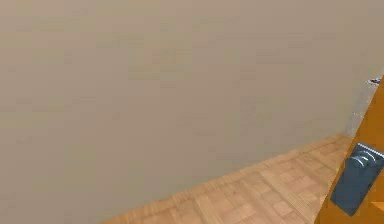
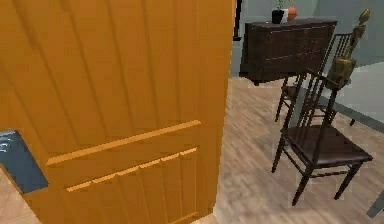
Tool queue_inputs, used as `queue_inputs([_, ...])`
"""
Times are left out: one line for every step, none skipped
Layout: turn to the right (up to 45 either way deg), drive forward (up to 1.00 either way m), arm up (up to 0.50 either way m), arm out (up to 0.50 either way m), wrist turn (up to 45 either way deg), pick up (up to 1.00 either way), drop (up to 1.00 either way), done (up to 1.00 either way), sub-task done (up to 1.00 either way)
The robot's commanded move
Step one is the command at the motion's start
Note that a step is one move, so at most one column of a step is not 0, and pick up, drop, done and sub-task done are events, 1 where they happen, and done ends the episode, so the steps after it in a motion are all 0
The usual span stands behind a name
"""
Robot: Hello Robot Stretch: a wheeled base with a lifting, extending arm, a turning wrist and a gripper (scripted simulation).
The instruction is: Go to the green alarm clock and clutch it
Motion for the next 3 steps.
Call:
queue_inputs([-6.0, 0.00, 0.00, 0.00, 0.0, 0.00, 0.00, 0.00, 0.00])
queue_inputs([0.0, 0.60, 0.00, 0.00, 0.0, 0.00, 0.00, 0.00, 0.00])
queue_inputs([45.0, 0.00, 0.00, 0.00, 0.0, 0.00, 0.00, 0.00, 0.00])
